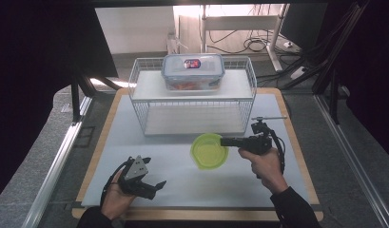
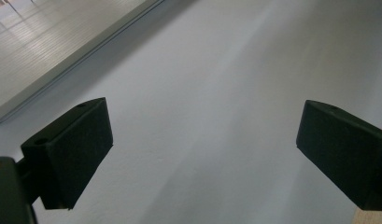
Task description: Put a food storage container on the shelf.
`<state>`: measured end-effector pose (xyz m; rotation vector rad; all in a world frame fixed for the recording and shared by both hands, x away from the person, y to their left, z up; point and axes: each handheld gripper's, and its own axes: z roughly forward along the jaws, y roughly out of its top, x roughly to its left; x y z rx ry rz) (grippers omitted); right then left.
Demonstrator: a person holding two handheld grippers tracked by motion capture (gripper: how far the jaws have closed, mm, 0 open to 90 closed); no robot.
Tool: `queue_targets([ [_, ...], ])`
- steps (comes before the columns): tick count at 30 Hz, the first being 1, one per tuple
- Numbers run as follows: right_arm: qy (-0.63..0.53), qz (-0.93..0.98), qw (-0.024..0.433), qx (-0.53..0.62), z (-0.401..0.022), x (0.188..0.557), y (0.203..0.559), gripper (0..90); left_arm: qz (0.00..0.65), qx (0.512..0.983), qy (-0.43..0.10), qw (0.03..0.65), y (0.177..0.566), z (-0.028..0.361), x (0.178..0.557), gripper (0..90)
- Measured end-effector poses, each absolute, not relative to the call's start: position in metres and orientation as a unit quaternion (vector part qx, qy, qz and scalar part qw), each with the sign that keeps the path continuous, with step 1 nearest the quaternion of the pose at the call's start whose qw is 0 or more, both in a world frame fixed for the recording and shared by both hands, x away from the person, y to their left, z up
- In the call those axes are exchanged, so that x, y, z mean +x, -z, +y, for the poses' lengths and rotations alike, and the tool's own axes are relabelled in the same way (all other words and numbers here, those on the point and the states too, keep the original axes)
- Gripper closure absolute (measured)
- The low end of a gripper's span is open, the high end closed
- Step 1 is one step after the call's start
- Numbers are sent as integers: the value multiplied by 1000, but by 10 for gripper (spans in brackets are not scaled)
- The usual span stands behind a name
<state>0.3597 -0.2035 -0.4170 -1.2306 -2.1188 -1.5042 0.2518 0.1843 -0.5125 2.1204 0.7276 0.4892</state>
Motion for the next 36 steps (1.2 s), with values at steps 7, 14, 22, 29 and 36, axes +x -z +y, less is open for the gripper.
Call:
queue_targets([
  [7,521,-732,126,-420,-200,366,403,818,289,842,-194,411,512,184,252,37],
  [14,525,-730,128,-418,-197,374,391,818,289,842,-194,412,513,185,252,37],
  [22,537,-722,128,-417,-195,383,376,818,288,843,-195,411,512,185,252,37],
  [29,544,-718,125,-416,-191,390,363,818,287,843,-196,411,512,185,252,38],
  [36,551,-713,124,-416,-186,399,348,818,288,842,-195,412,513,185,252,38],
])
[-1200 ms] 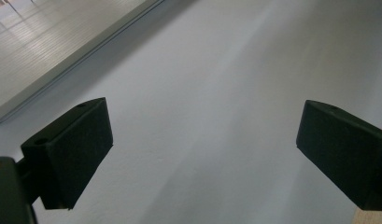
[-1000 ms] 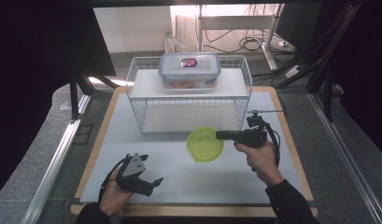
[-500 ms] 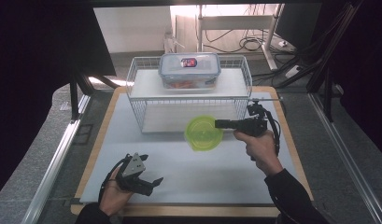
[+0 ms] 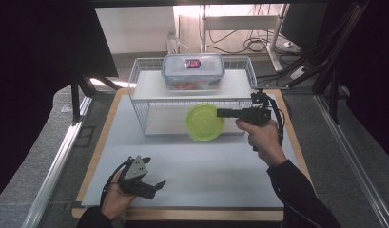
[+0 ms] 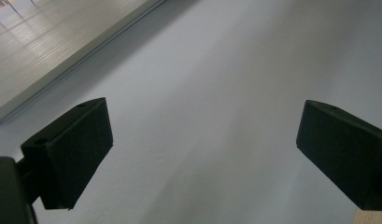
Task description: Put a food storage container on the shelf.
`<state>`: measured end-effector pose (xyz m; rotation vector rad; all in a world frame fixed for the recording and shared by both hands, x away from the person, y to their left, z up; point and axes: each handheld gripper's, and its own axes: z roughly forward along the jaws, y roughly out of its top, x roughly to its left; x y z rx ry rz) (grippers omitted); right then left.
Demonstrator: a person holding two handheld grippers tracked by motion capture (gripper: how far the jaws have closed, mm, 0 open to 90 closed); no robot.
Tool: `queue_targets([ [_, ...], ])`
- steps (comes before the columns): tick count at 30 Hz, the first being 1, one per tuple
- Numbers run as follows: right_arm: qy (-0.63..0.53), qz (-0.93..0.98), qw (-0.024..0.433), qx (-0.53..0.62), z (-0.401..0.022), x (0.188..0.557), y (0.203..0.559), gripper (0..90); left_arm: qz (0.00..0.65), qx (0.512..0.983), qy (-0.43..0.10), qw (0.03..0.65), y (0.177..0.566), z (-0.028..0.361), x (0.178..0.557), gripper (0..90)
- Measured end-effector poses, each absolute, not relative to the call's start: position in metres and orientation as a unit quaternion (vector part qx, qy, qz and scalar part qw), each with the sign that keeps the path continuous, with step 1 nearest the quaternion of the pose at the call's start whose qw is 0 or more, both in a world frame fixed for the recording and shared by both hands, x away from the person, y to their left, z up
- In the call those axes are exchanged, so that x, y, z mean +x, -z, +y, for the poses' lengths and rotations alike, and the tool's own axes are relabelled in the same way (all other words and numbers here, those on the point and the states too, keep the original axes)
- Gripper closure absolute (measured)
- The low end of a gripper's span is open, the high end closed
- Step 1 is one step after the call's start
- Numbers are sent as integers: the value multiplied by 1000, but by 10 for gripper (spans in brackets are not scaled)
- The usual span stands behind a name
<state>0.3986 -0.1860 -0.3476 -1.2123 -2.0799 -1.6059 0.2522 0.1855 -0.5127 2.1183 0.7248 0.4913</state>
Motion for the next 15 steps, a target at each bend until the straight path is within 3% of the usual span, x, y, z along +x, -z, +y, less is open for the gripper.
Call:
queue_targets([
  [15,563,-704,116,-418,-176,421,312,819,288,841,-194,414,512,186,252,38],
])
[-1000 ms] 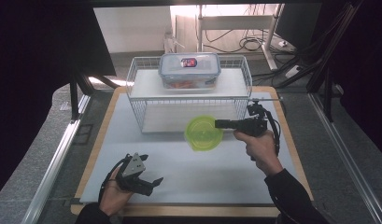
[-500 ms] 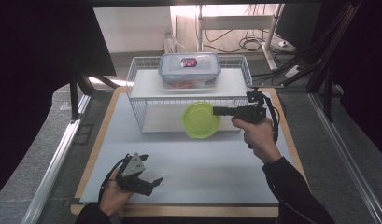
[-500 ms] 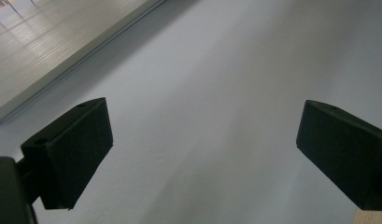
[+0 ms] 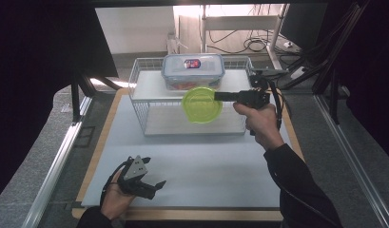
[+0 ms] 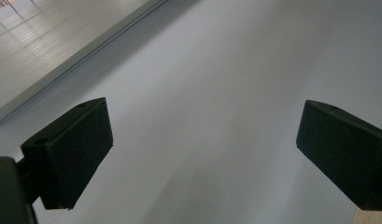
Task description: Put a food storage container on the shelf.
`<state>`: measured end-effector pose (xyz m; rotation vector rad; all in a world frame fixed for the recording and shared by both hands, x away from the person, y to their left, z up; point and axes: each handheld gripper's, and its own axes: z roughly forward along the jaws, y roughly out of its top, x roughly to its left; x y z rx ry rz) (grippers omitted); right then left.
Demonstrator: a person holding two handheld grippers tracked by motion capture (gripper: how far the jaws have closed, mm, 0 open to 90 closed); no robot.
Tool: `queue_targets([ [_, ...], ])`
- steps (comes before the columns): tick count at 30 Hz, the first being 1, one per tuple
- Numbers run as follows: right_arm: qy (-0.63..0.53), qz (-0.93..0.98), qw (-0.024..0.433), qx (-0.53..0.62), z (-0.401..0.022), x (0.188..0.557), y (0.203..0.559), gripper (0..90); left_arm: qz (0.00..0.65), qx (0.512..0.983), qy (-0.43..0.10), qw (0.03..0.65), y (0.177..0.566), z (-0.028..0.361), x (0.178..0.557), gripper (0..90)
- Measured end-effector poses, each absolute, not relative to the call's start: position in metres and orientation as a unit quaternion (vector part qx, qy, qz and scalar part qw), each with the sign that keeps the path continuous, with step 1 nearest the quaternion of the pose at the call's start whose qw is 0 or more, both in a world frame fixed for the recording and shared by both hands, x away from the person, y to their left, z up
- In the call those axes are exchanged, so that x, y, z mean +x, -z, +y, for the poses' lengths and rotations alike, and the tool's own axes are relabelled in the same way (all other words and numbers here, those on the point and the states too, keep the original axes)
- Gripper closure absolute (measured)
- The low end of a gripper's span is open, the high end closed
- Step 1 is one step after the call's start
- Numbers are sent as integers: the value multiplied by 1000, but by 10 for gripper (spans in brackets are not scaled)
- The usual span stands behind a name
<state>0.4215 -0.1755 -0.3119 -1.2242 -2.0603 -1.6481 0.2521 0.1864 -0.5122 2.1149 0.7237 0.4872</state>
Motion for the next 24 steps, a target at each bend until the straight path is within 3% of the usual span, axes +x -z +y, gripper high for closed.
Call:
queue_targets([
  [24,589,-668,98,-444,-159,467,260,818,290,838,-193,421,511,188,251,38],
])
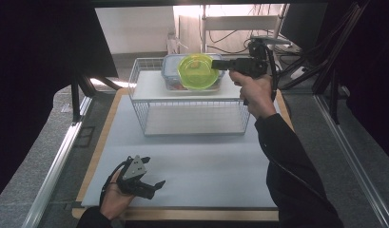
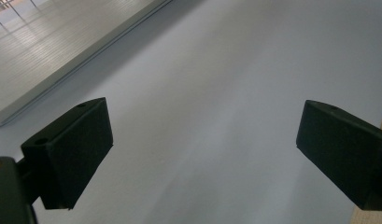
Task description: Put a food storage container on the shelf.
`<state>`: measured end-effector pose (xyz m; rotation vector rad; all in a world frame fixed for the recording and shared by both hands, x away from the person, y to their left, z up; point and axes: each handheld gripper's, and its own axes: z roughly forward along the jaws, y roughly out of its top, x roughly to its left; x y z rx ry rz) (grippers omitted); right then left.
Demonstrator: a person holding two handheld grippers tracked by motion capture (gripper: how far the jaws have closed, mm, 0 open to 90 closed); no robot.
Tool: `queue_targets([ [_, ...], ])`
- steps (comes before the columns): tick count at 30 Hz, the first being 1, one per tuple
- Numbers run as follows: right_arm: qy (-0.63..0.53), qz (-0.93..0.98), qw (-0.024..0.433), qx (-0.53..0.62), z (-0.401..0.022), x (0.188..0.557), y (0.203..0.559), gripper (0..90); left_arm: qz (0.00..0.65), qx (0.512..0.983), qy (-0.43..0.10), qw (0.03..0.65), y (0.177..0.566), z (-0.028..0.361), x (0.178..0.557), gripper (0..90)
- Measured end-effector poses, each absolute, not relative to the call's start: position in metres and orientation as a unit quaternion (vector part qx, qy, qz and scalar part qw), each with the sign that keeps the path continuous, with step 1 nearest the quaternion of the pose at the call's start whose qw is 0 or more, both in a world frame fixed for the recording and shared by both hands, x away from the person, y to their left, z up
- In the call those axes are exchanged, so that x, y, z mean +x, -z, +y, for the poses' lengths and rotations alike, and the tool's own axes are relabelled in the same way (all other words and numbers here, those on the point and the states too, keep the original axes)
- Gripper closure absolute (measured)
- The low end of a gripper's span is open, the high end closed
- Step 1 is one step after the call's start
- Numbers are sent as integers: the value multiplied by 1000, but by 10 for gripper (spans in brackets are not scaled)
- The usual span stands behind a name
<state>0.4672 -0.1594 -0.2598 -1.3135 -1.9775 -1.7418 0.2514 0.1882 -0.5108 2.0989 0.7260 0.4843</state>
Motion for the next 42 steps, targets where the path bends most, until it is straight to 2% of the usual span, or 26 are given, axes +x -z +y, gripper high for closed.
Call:
queue_targets([
  [14,591,-650,67,-472,-146,493,242,818,289,837,-193,422,510,189,251,39],
  [34,587,-622,37,-517,-128,526,250,816,286,837,-193,424,510,189,251,40],
  [37,589,-617,36,-521,-127,529,253,807,286,837,-193,424,510,189,251,40],
  [42,577,-631,1,-519,-123,528,252,757,285,837,-193,425,510,189,251,41],
])
